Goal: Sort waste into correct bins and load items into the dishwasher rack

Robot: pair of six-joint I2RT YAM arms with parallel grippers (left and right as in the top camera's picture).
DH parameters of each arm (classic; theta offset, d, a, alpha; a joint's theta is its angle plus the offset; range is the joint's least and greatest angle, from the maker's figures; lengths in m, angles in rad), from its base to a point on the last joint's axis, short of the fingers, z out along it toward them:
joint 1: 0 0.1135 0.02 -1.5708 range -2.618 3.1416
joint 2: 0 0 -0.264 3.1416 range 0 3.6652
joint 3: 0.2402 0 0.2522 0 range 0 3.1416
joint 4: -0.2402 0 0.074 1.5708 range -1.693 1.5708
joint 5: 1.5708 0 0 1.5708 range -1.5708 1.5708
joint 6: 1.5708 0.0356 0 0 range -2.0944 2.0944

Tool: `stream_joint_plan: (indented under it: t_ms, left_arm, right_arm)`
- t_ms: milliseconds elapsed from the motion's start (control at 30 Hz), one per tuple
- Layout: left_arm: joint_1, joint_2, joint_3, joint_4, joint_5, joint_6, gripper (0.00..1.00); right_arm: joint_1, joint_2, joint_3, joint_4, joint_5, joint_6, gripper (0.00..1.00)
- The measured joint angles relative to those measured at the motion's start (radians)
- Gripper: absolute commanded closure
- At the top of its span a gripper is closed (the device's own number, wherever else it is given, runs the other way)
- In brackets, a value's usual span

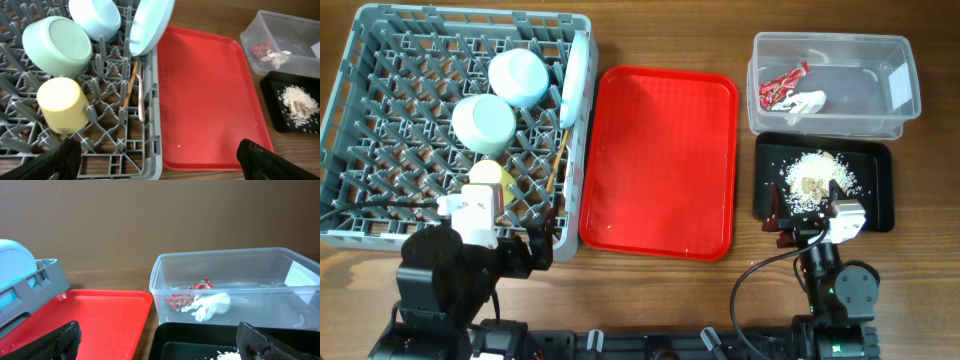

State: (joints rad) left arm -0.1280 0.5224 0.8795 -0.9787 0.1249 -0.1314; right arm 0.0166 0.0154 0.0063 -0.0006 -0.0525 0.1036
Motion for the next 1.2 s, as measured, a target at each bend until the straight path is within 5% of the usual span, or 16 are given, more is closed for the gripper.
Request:
stream_joint_plan:
  t_ms: [200,533,833,1200]
  left_arm:
    - [0.066,-0.085,-0.174,0.176,-0.005,0.000,0.00]
    - [0.103,-0.384,-0.637,0.702,-0.004,-0.006,0.00]
    - [0.117,-0.506,-0.831,1.079,-0.001,0.008,0.00]
    - [0.122,-0.509,-0.868,0.915,-0.001,0.026,0.00]
  right_arm:
    - [0.000,0.000,0.000,0.000,0.000,0.000,0.00]
    - [0.000,0.000,0.000,0.000,0.000,0.000,0.00]
    - [0.000,0.000,0.000,0.000,0.000,0.000,0.00]
    - [0.000,0.000,0.000,0.000,0.000,0.000,0.00]
